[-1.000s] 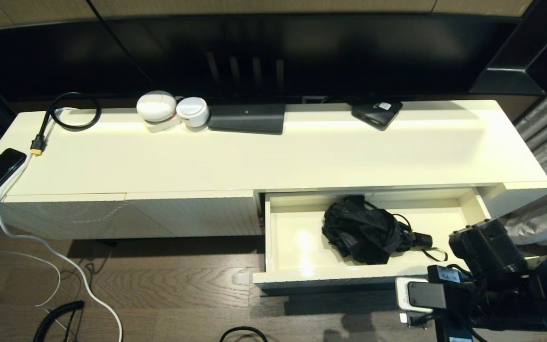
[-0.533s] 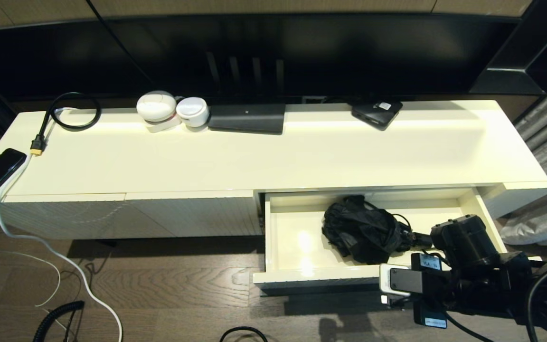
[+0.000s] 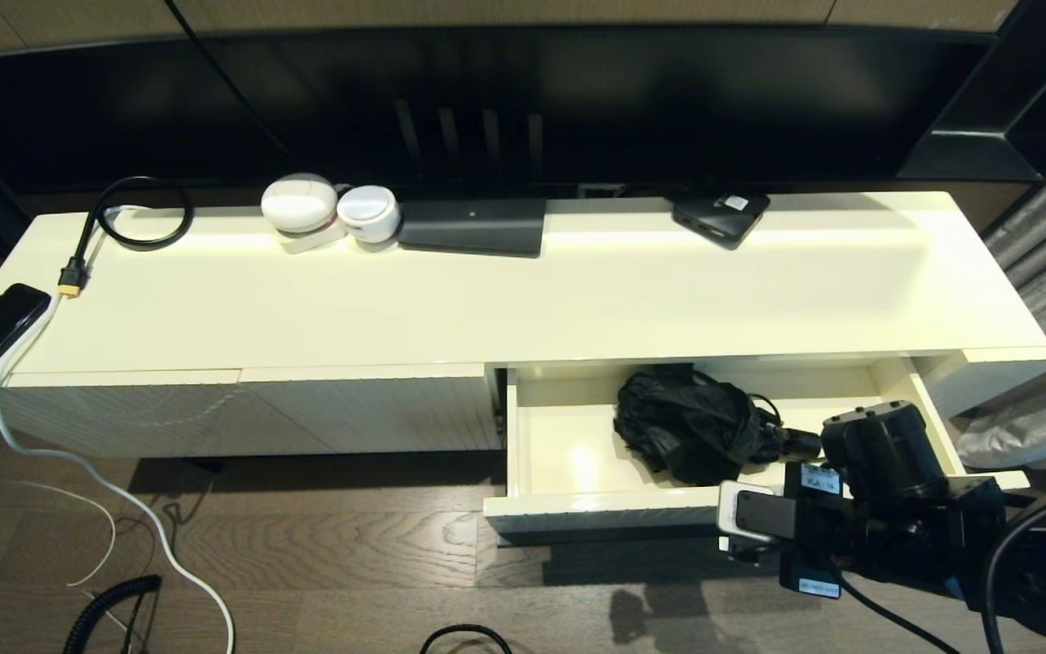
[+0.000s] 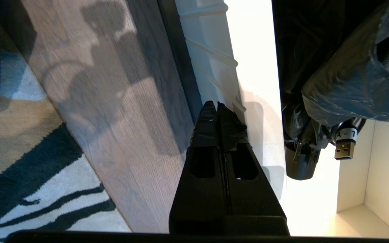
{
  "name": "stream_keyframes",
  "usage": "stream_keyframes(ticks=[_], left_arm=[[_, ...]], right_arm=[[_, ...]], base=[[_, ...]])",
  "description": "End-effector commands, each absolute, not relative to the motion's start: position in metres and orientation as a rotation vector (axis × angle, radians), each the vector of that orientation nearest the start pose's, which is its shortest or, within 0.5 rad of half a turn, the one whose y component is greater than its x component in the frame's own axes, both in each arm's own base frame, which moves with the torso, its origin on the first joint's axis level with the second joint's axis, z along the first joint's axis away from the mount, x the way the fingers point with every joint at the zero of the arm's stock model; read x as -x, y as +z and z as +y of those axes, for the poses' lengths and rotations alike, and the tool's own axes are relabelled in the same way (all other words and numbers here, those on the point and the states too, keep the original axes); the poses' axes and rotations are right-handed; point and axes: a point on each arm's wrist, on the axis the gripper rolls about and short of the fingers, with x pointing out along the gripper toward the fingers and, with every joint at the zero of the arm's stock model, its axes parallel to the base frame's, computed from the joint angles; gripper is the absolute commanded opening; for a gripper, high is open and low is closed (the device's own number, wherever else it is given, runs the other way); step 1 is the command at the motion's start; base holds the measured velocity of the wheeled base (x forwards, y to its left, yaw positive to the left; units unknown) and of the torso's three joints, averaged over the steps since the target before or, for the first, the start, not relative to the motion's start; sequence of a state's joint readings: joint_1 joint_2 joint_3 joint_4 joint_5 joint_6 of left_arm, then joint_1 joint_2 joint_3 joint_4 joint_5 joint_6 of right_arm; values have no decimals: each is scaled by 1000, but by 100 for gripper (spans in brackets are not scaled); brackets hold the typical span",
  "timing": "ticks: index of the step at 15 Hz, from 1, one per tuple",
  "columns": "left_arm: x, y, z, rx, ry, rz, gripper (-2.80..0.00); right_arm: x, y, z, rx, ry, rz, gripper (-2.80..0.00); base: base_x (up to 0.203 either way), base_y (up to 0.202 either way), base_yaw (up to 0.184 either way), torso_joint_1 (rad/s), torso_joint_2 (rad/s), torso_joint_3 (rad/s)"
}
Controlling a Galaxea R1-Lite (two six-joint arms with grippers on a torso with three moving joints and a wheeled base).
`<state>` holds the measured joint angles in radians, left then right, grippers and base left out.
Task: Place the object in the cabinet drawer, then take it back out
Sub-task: Close the drawer
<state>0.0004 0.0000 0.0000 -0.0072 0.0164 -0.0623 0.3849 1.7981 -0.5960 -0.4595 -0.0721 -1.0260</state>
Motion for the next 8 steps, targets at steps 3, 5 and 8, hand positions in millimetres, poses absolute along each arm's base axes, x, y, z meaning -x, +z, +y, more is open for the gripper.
stream_keyframes(ticks=[3, 5, 8], left_arm=[[23, 76, 0, 63, 18, -8, -280], [23, 76, 0, 63, 17, -8, -280], [23, 76, 0, 63, 18, -8, -280]], right_arm=[[-259, 87, 102, 1154, 625, 525, -280], [-261, 86, 103, 1153, 619, 517, -280], [-266, 84, 105, 1152, 610, 500, -280]], base=[[0, 0, 0, 0, 0, 0], [0, 0, 0, 0, 0, 0], [0, 0, 0, 0, 0, 0]])
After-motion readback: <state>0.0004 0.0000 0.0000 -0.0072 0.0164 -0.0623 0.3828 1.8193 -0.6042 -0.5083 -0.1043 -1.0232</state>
